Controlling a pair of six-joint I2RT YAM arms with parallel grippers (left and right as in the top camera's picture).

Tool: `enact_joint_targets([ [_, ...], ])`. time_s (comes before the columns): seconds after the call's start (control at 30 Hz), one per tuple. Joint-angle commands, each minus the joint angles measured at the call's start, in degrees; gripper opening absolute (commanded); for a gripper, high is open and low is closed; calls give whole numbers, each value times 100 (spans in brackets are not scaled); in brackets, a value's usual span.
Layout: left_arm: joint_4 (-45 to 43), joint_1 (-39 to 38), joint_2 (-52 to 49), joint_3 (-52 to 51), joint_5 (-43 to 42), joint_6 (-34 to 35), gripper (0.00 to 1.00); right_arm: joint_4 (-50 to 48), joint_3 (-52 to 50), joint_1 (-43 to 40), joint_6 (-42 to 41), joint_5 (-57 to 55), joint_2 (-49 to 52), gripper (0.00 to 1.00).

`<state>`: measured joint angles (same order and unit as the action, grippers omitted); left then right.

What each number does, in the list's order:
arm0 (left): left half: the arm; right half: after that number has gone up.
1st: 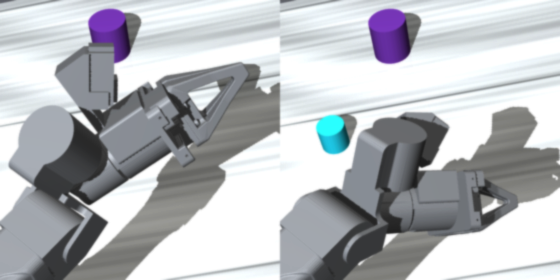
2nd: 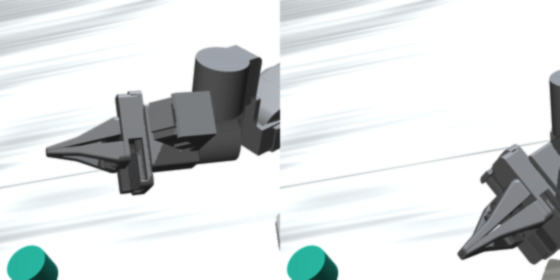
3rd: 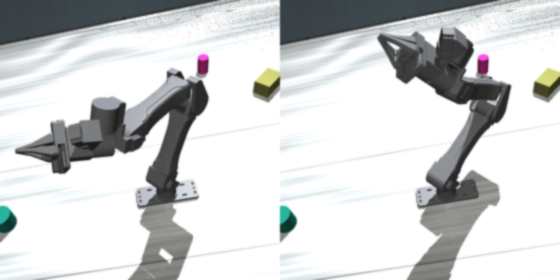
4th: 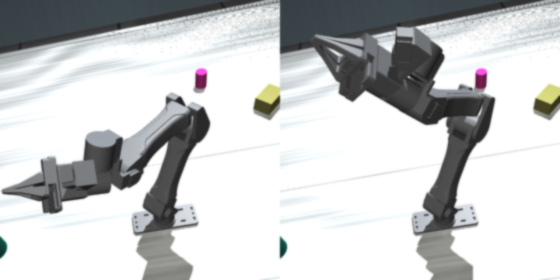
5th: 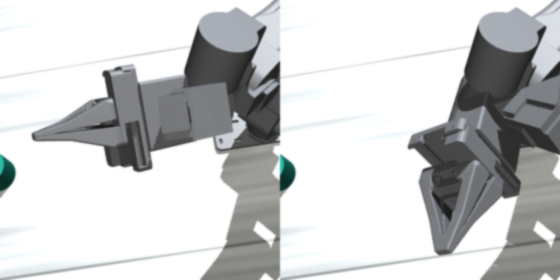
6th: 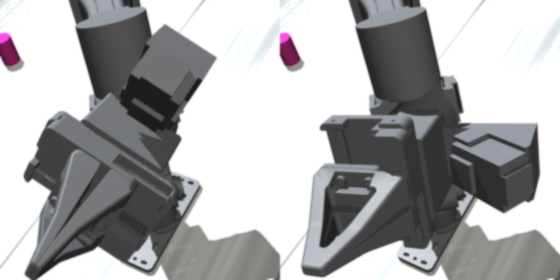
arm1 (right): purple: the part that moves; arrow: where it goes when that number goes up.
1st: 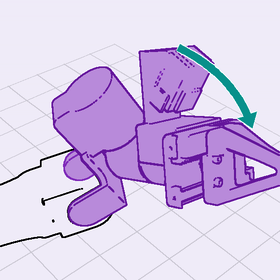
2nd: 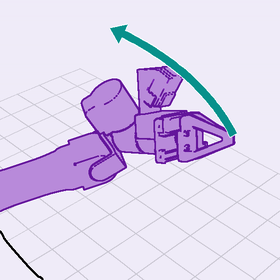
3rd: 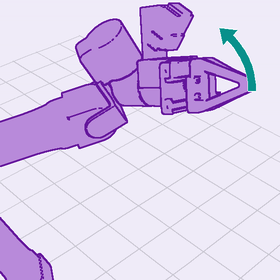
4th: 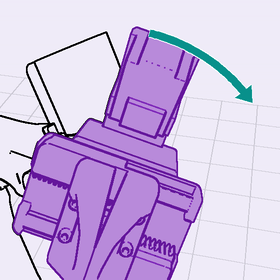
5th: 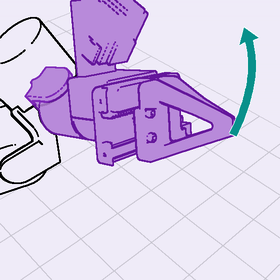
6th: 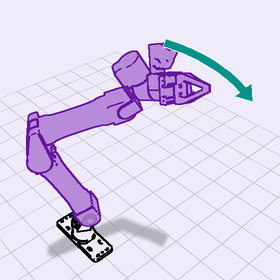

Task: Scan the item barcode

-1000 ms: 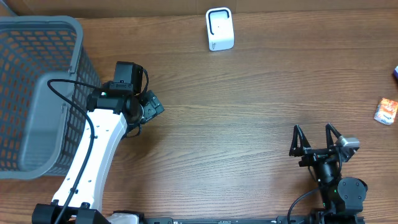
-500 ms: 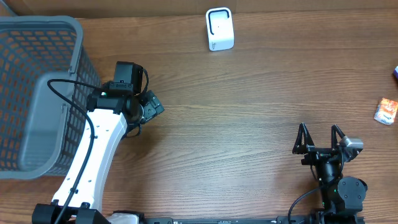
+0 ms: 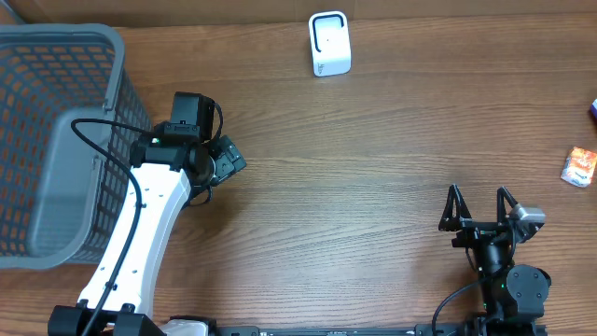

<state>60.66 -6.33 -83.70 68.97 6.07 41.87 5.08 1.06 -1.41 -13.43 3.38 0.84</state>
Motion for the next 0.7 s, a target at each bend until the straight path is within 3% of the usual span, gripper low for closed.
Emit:
enact_joint_targets([
  [0.0,-2,-7,-22,28,9,57,100,-44,-59,33,37,-76,-68,100],
  [0.67,-2,-7,-22,26,9,57,100,-31,-59,28,52,-385,-68,100],
])
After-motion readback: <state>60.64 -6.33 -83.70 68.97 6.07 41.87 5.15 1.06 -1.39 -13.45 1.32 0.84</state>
